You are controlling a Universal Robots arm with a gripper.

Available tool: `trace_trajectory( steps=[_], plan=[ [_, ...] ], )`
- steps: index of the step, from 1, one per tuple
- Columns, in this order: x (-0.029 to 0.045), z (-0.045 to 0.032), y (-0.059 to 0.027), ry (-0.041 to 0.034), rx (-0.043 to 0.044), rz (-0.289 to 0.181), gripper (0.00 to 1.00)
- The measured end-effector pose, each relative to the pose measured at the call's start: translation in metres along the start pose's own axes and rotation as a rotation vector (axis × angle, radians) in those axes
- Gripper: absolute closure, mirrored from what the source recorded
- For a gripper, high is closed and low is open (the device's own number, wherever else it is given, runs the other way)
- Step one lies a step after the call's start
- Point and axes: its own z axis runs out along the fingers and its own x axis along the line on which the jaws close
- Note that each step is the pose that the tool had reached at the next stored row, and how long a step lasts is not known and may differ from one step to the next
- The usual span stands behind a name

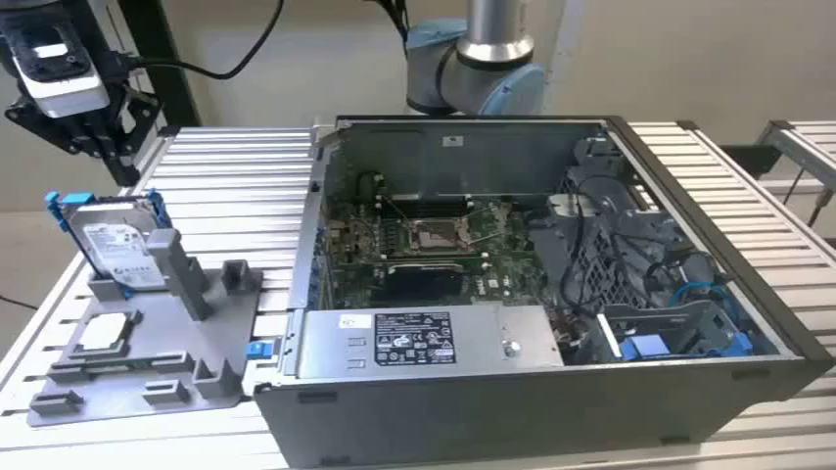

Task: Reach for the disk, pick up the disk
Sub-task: 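Reach for the disk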

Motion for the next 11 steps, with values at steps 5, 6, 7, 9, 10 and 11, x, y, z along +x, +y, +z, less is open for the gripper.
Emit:
trace_trajectory(
  steps=[5, 6, 7, 9, 10, 11],
  plan=[
    [0.0000, 0.0000, 0.0000, 0.0000, 0.0000, 0.000, 1.00],
    [0.0000, 0.0000, 0.0000, 0.0000, -0.0001, 0.000, 1.00],
    [0.0000, 0.0000, 0.0000, 0.0000, 0.0000, 0.000, 1.00],
    [0.0000, 0.0000, 0.0000, 0.0000, -0.0001, 0.000, 1.00],
    [0.0000, 0.0000, 0.0000, 0.0000, 0.0000, 0.000, 1.00],
    [0.0000, 0.0000, 0.0000, 0.0000, 0.0000, 0.000, 1.00]
  ],
)
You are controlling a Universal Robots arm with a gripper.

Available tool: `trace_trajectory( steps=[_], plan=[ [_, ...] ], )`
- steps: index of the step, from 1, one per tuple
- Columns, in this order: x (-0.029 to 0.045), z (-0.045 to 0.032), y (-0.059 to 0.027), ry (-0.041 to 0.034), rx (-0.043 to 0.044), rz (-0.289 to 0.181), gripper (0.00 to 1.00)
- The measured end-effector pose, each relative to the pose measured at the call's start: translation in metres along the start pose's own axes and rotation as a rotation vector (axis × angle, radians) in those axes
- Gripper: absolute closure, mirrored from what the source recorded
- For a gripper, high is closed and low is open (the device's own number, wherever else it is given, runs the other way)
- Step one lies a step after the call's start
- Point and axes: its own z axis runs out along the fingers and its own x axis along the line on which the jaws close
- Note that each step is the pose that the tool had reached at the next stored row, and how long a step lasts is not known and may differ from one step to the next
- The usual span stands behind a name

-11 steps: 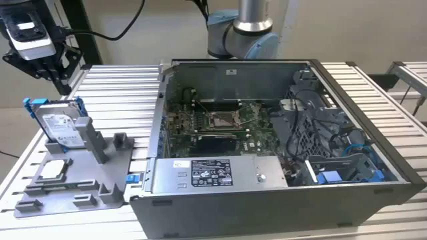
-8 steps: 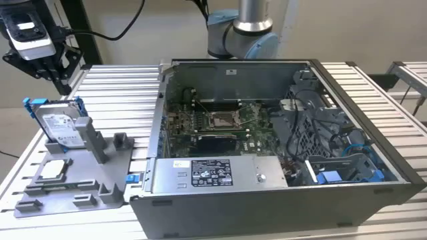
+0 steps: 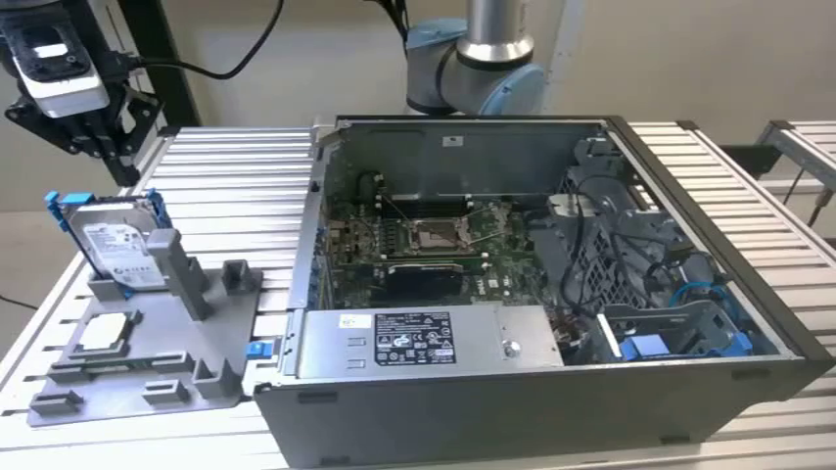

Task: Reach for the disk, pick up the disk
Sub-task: 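Reach for the disk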

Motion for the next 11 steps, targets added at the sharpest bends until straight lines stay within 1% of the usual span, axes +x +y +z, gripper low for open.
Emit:
trace_trajectory(
  steps=[2, 4, 7, 11],
  plan=[
    [0.0001, 0.0000, 0.0001, 0.0000, 0.0000, 0.000, 1.00],
    [0.0009, 0.0000, 0.0020, 0.0001, 0.0001, 0.000, 1.00],
    [0.0023, 0.0003, 0.0064, 0.0000, 0.0000, 0.000, 1.00],
    [0.0060, 0.0005, 0.0130, -0.0001, -0.0001, 0.000, 1.00]
  ],
)
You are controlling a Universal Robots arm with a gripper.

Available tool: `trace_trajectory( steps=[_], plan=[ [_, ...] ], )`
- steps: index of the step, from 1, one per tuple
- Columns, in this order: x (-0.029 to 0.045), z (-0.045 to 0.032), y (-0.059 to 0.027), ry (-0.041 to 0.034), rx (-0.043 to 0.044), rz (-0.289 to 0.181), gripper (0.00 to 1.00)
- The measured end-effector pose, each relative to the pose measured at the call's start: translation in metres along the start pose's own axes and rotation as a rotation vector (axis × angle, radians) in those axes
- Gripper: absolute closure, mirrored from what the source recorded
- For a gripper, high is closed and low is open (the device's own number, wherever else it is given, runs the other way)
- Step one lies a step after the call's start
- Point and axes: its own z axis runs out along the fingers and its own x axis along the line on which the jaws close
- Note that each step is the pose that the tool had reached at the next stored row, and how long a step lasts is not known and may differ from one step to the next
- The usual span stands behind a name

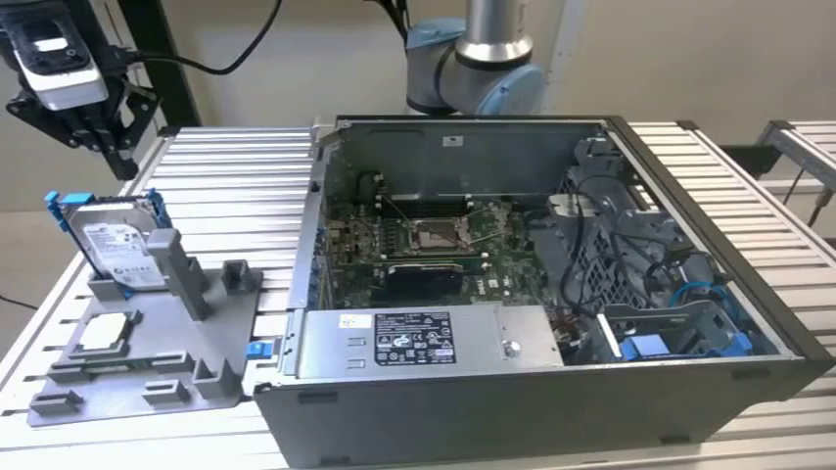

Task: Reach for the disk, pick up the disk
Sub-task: 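Reach for the disk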

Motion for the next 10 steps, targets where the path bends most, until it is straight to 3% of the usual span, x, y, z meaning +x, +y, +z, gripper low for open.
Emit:
trace_trajectory(
  steps=[4, 10],
  plan=[
    [0.0077, 0.0002, 0.0063, 0.0002, 0.0001, 0.000, 1.00],
    [0.0316, 0.0004, 0.0083, 0.0001, 0.0000, 0.000, 1.00]
  ],
)
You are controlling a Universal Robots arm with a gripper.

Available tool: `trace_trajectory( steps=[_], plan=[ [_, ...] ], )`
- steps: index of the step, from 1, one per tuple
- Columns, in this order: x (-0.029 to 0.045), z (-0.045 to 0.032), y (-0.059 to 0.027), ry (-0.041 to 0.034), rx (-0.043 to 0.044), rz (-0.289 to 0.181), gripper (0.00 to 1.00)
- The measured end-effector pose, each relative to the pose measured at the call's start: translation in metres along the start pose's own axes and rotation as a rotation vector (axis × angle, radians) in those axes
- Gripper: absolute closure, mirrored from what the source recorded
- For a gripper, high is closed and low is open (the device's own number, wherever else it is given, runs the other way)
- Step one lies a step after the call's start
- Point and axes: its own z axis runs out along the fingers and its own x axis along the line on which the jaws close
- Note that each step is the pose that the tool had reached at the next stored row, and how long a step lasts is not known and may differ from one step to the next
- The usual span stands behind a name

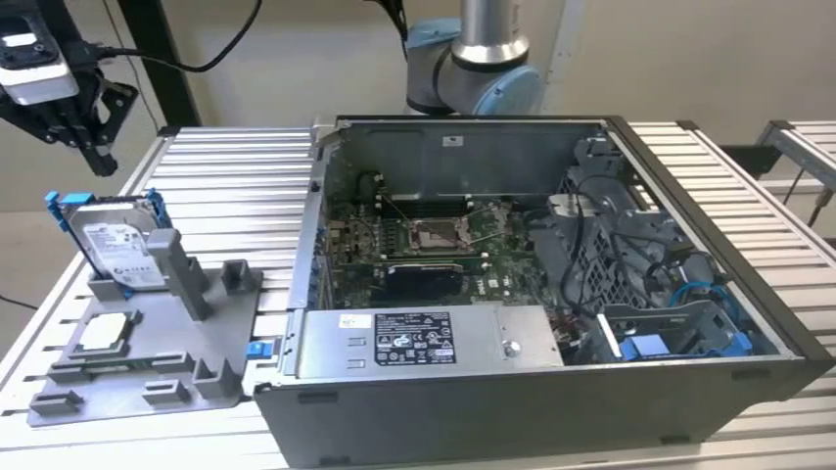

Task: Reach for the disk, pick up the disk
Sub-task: 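Reach for the disk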

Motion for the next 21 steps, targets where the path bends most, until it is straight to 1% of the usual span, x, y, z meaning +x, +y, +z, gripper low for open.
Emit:
trace_trajectory(
  steps=[5, 10, 15, 21],
  plan=[
    [0.0209, 0.0001, 0.0004, 0.0001, 0.0000, -0.001, 1.00],
    [0.0392, 0.0002, 0.0008, 0.0001, 0.0000, -0.002, 1.00],
    [0.0472, 0.0002, 0.0012, 0.0002, 0.0001, -0.003, 1.00],
    [0.0479, 0.0002, 0.0012, 0.0001, 0.0000, -0.003, 1.00]
  ],
)
